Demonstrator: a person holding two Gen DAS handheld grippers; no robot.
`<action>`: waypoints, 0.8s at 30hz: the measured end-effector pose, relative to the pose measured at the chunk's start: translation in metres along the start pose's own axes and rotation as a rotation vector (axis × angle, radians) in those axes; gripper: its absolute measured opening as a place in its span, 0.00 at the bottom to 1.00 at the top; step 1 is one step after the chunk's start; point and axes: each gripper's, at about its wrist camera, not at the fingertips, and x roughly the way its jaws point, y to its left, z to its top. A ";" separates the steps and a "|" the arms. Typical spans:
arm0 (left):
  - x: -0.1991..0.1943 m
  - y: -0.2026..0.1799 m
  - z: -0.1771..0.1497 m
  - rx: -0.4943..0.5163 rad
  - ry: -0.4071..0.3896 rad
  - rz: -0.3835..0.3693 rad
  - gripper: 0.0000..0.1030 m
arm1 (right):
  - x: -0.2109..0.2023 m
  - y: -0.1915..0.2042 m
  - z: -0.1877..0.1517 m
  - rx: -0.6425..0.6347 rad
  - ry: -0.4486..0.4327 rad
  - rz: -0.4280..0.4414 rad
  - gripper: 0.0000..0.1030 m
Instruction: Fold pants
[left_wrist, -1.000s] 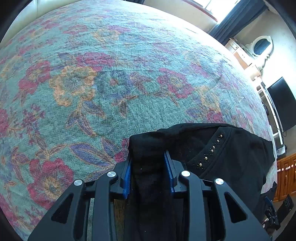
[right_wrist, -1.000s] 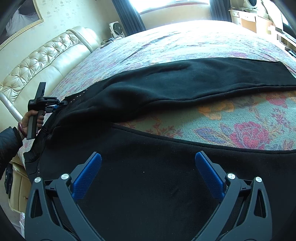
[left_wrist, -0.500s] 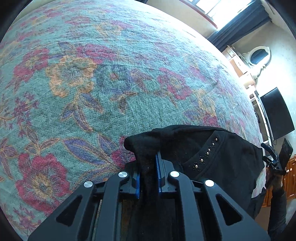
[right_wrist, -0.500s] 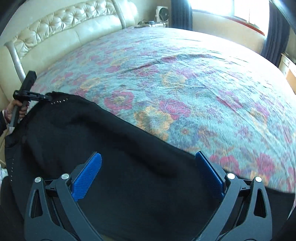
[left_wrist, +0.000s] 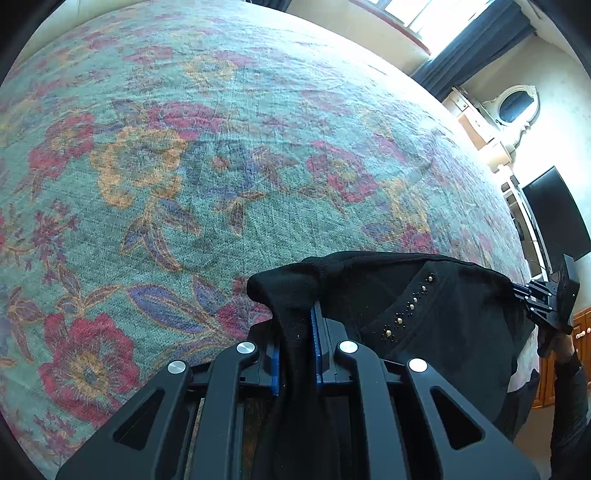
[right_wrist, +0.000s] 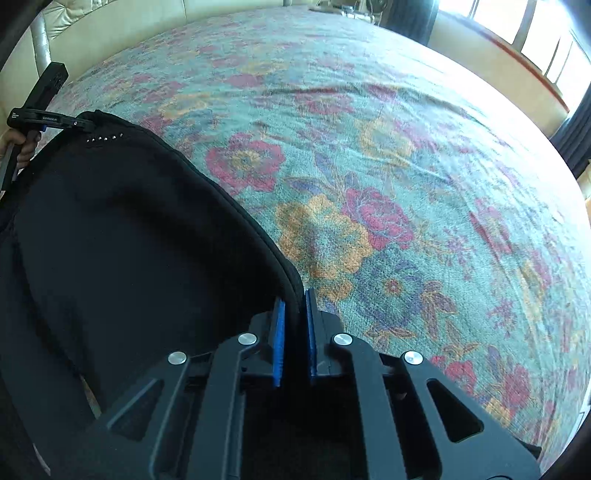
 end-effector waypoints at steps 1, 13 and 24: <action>-0.007 -0.002 -0.001 -0.001 -0.024 -0.019 0.12 | -0.014 0.004 -0.005 0.004 -0.042 -0.029 0.09; -0.130 -0.017 -0.109 -0.021 -0.210 -0.238 0.12 | -0.151 0.130 -0.144 -0.082 -0.247 -0.212 0.09; -0.144 0.032 -0.235 -0.298 -0.183 -0.142 0.58 | -0.132 0.161 -0.211 0.286 -0.157 0.086 0.48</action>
